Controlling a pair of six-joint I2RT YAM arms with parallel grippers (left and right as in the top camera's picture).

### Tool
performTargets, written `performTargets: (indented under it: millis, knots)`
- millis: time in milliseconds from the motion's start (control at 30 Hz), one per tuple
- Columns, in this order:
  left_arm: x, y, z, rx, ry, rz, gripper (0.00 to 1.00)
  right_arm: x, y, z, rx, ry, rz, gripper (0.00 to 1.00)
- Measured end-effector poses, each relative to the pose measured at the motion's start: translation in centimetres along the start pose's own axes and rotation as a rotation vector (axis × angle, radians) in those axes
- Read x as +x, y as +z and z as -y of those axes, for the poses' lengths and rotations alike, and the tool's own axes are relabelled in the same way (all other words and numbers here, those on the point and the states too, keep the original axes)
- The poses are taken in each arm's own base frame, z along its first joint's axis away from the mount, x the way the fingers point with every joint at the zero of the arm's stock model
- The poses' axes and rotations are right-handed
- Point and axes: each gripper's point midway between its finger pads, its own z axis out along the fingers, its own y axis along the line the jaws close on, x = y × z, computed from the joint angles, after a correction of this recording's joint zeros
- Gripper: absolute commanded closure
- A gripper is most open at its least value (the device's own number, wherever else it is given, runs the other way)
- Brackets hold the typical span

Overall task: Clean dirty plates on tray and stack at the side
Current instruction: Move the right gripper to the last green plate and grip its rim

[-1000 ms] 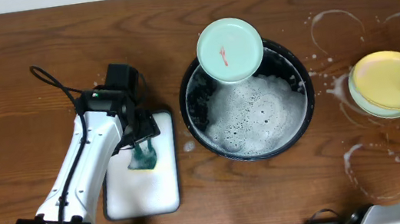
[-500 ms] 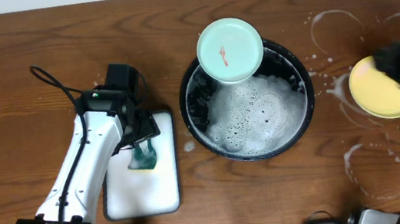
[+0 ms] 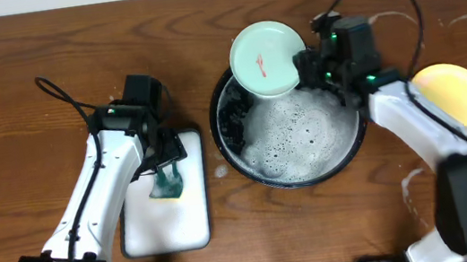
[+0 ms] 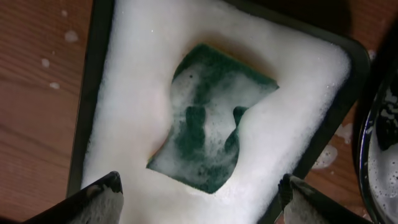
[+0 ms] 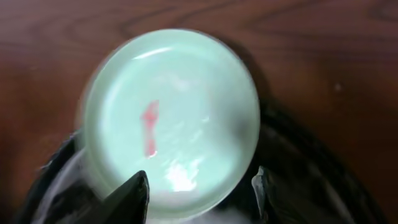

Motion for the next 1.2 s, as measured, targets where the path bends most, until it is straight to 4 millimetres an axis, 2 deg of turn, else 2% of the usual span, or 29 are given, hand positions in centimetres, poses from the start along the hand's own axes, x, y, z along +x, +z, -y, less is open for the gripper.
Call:
performTargets:
  millis: [167,233,267,333,433,600,667,767,867,1000,1133,1167,1200]
  knots:
    - [0.0,0.0,0.0,0.000,0.000,-0.001,0.19,1.8,4.2,2.7,0.084,0.031,0.009,0.50]
    - [0.0,0.0,0.0,0.000,0.000,-0.001,0.19,2.7,5.3,3.4,0.105,0.049,0.003,0.54]
    - [0.0,0.0,0.0,0.000,0.000,-0.001,0.19,3.2,5.9,3.7,0.112,0.060,-0.002,0.61]
    - [0.0,0.0,0.0,0.000,0.000,-0.001,0.19,3.8,6.4,4.0,0.118,0.077,-0.012,0.71]
    - [0.0,0.0,0.0,0.000,0.000,-0.001,0.19,4.5,6.9,4.3,0.125,0.105,-0.023,0.99]
    - [0.0,0.0,0.0,0.000,0.000,-0.001,0.19,4.7,6.9,4.3,0.131,0.132,-0.038,0.99]
    - [0.0,0.0,0.0,0.000,0.000,-0.001,0.19,5.2,6.3,4.4,0.143,0.136,-0.072,0.99]
    - [0.0,0.0,0.0,0.000,0.000,-0.001,0.19,6.1,4.5,4.4,0.165,0.143,-0.145,0.99]
    - [0.0,0.0,0.0,0.000,0.000,-0.002,0.19,6.0,1.6,4.0,0.186,0.167,-0.191,0.99]
    - [0.0,0.0,0.0,0.000,0.000,-0.002,0.19,7.1,-3.0,3.6,0.231,0.235,-0.291,0.99]
    - [0.0,0.0,0.0,0.001,0.000,-0.001,0.19,10.2,-6.2,3.8,0.301,0.336,-0.429,0.98]
    - [0.0,0.0,0.0,0.001,0.000,0.000,0.19,11.0,-6.6,3.9,0.320,0.362,-0.463,0.88]
    - [0.0,0.0,0.0,0.001,0.000,0.000,0.19,11.8,-6.9,3.9,0.336,0.391,-0.490,0.61]
